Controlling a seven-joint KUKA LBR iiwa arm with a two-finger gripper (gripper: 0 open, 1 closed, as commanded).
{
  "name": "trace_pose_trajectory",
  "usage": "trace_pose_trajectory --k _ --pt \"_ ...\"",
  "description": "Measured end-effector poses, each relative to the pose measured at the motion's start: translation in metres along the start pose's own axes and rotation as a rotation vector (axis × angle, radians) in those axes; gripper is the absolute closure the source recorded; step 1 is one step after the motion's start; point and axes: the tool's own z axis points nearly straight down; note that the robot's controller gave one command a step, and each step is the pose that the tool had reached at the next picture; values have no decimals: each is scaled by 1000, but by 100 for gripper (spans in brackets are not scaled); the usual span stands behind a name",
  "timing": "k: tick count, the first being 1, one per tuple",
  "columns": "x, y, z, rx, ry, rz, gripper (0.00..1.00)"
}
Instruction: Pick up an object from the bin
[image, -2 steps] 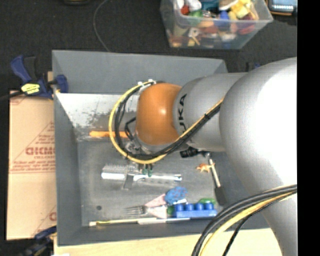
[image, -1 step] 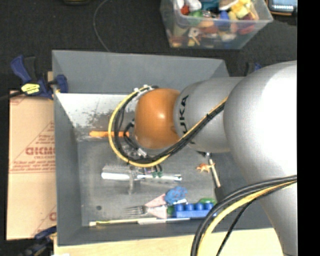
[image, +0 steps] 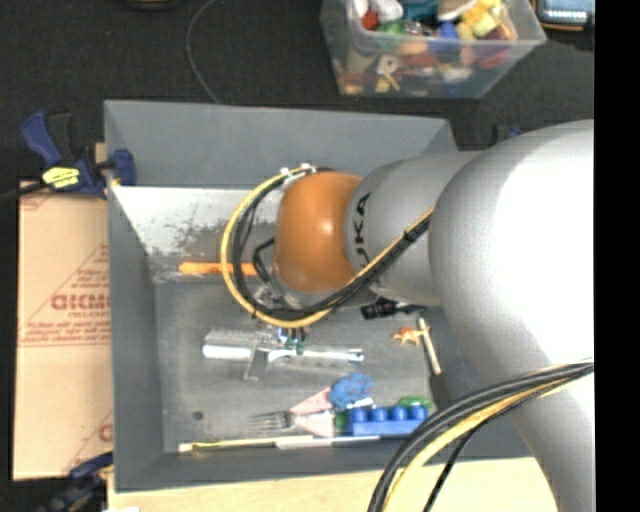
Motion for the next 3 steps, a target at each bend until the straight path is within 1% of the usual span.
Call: trace_pose_trajectory --k 1,2,3 --pt "0 4 5 -1 0 -380 0" --pt "-1 0 0 -2 -3 -19 100" --pt "-1 0 0 -2 -3 -18 100"
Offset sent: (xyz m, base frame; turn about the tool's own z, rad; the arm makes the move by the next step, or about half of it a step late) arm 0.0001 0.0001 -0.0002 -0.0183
